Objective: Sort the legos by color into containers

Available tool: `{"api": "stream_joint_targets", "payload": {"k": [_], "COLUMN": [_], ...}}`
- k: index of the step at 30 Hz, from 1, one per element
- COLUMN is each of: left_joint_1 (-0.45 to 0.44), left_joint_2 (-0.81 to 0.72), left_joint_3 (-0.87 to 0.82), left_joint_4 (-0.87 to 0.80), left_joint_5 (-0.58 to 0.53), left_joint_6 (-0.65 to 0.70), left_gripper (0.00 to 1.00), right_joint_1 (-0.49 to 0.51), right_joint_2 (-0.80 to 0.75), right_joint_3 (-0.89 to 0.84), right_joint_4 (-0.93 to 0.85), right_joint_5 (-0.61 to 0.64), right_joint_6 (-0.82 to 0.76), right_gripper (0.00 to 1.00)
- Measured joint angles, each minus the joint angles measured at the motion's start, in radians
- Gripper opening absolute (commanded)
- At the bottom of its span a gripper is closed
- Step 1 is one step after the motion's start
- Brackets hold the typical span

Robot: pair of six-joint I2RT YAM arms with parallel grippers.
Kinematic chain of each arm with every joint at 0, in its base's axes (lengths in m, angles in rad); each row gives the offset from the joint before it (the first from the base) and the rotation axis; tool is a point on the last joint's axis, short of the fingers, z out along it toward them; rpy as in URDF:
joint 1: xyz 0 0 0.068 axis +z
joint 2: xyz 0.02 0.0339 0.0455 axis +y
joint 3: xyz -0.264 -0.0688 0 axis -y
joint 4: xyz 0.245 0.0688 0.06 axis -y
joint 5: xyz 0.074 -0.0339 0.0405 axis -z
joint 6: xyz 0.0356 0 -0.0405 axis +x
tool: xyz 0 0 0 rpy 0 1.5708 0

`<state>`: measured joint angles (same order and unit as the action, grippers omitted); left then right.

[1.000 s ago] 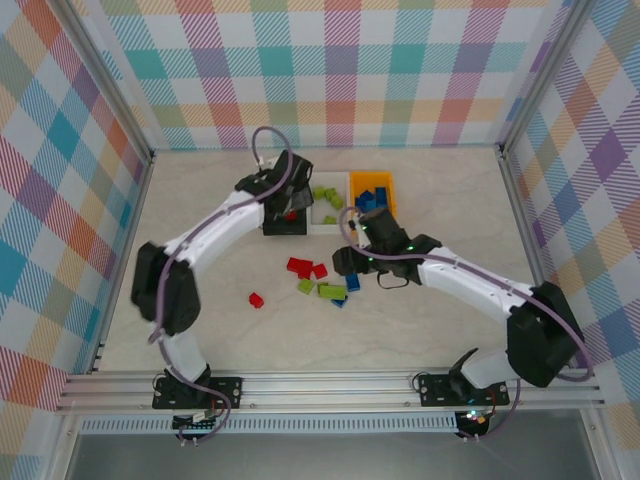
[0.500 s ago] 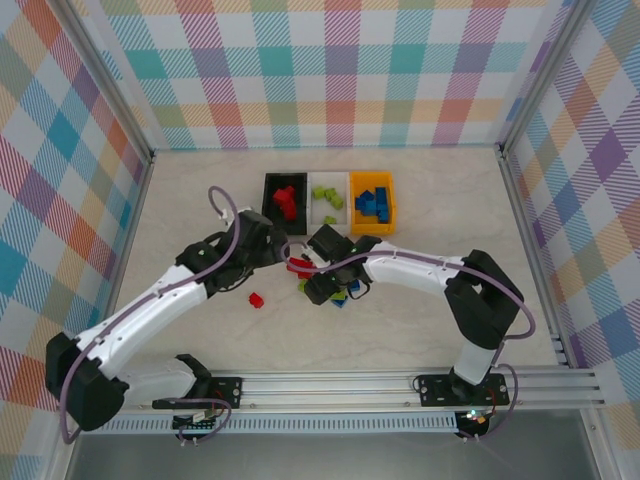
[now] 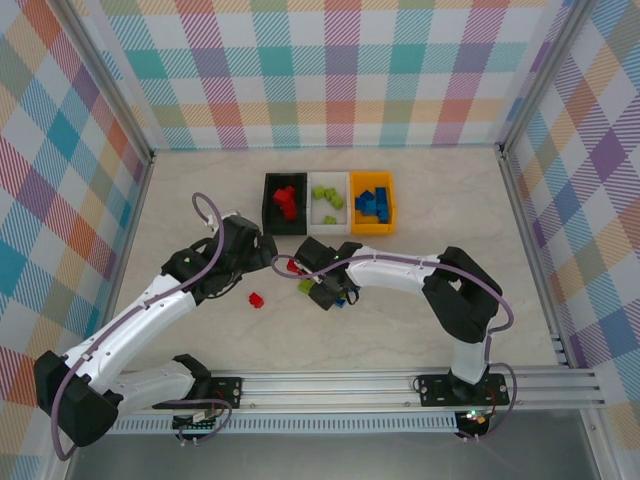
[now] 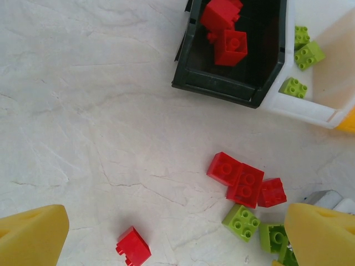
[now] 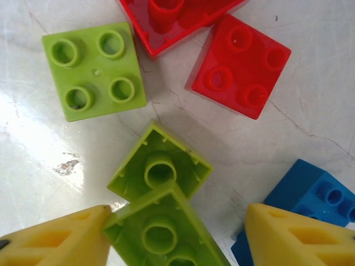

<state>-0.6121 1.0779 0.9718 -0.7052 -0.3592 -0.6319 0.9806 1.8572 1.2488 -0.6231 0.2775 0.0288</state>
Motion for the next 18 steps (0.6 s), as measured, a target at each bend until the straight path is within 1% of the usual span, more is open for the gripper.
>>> {"api": "stream_joint_targets", "payload": {"k": [3,8,14,18], "left_joint_1": [0.002,0.006,0.006,0.007], "left_joint_2": [0.0,0.0,0.0,0.0], "left_joint_3": [0.0,-0.001,-0.001,-0.001], "left_joint_4": [0.0,0.0,0.0,0.0], "left_joint_5": [0.0,0.002,0.003,0.01], "left_joint_6": [0.0,0.0,0.0,0.0], "left_gripper": [1.0,1.0,1.0,1.0], "right_joint_1": [0.001,0.001,0.001,0.0], "right_joint_2": [0.0,0.0,-0.008,-0.05], "right_joint_3": [0.0,0.0,0.0,-0.002], "right_joint_4": [-0.001,0.0,0.002,0.015], "right_joint_5": [0.005,0.008,0.006,-0.003], "right_joint_6": [-0.006,-0.008,0.005,0.017], "right_gripper": [0.49,0.4,0.36,0.34]}}
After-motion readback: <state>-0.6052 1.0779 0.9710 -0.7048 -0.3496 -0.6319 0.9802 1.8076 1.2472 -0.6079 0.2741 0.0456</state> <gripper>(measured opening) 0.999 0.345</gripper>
